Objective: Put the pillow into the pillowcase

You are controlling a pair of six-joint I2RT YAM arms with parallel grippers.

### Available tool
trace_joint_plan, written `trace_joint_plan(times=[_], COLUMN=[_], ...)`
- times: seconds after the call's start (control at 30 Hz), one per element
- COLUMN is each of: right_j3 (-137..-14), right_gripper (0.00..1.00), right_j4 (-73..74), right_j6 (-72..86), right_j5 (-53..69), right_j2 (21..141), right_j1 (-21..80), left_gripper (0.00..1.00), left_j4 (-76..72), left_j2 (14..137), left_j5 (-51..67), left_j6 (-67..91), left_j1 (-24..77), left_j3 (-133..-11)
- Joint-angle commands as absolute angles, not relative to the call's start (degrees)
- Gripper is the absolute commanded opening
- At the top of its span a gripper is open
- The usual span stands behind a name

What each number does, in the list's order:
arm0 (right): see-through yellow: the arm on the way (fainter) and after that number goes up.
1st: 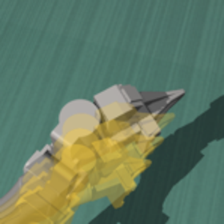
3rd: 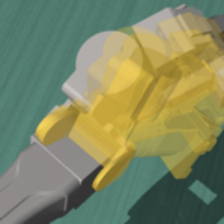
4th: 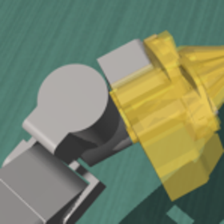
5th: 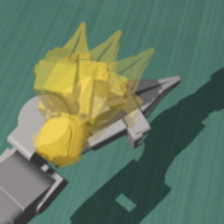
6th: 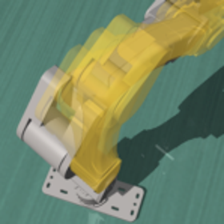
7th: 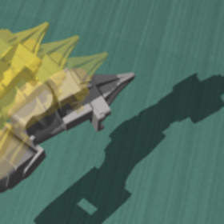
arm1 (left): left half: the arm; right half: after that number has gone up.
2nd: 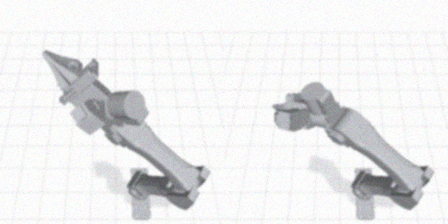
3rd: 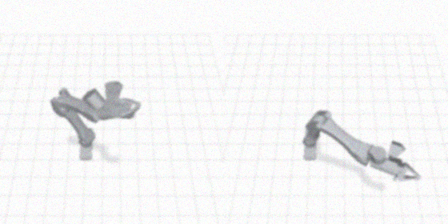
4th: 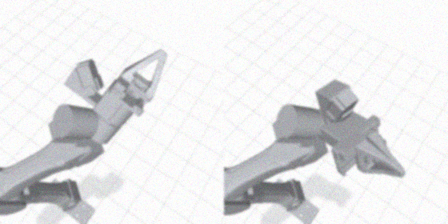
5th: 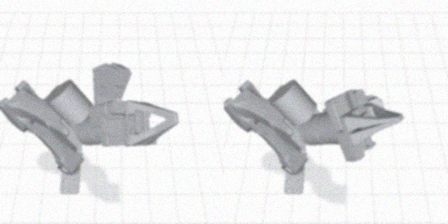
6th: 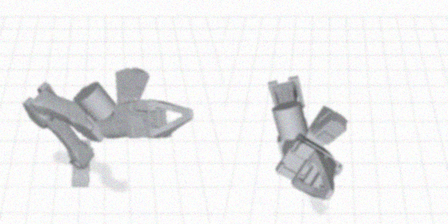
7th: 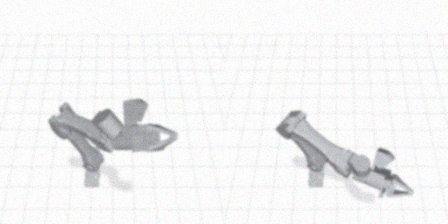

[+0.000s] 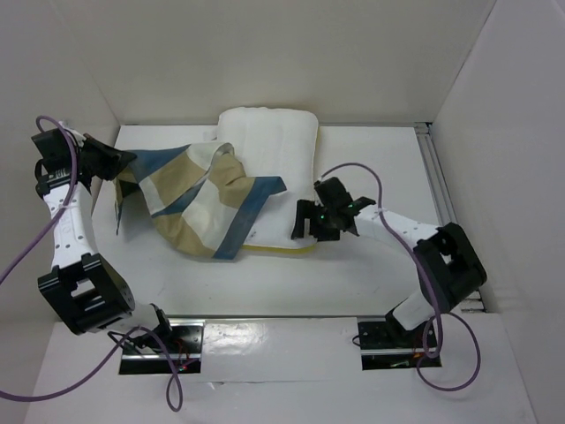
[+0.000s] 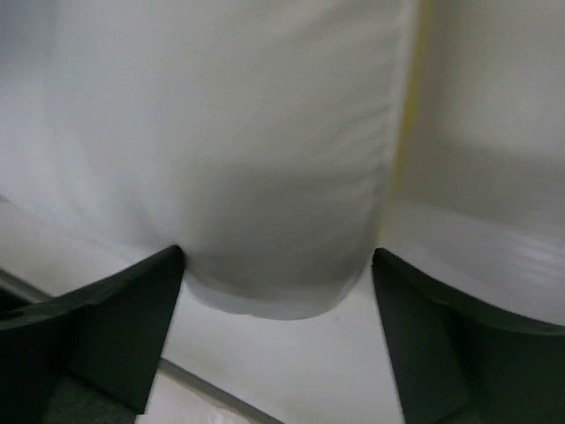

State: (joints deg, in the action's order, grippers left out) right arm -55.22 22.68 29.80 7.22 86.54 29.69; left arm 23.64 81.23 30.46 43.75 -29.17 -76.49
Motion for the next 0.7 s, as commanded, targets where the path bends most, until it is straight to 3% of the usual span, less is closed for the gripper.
trace_joint_plan(times=[0.0,0.03,0.07,0.1,0.27,0.43,0.47,0.5,0.53,0.6,0.67], right_j3=[-51.42,-51.42,-52.81,-53.61,-65.00,-75.66,-77.24,-81.35,-83.82,-87.09,-85.00], right_gripper=[0.87,0.73,0.53,0.02,0.00,0.00,0.27,0.62,0.78,0.92,0.97], right_j4=[10.72,10.72,11.51,14.30,32.49,38.75,39.46,40.42,43.91,44.91,39.94], right_j6=[37.17,37.18,36.48,35.17,29.45,24.62,23.83,22.95,22.94,22.16,22.15], right_j5=[16.70,16.70,15.39,14.16,-7.40,-15.37,-16.08,-16.78,-17.92,-15.84,-13.28], right_j2=[88.85,89.55,90.08,90.09,86.14,82.79,84.01,85.59,89.35,90.70,88.87], right_j1=[33.31,33.31,33.31,32.18,22.00,8.27,7.22,6.42,5.89,7.37,13.25], left_gripper=[0.00,0.00,0.00,0.00,0.00,0.00,0.00,0.00,0.00,0.00,0.00], left_j4=[21.36,21.36,21.36,21.36,21.36,20.57,20.57,19.96,19.95,19.95,19.95], left_j2=[79.19,79.19,79.19,79.19,79.19,79.19,78.67,78.66,78.66,78.66,78.66], left_j5=[30.59,30.59,30.59,30.59,31.72,33.66,33.66,34.18,34.19,34.72,34.72], left_j6=[44.03,44.03,44.03,44.03,44.03,46.40,46.41,46.41,46.41,46.41,45.88], left_j1=[-29.36,-29.36,-29.36,-29.36,-29.36,-28.83,-28.83,-28.22,-28.21,-27.60,-26.55], left_j3=[-76.55,-76.03,-76.03,-76.03,-77.16,-76.38,-75.51,-74.80,-74.79,-74.79,-74.79])
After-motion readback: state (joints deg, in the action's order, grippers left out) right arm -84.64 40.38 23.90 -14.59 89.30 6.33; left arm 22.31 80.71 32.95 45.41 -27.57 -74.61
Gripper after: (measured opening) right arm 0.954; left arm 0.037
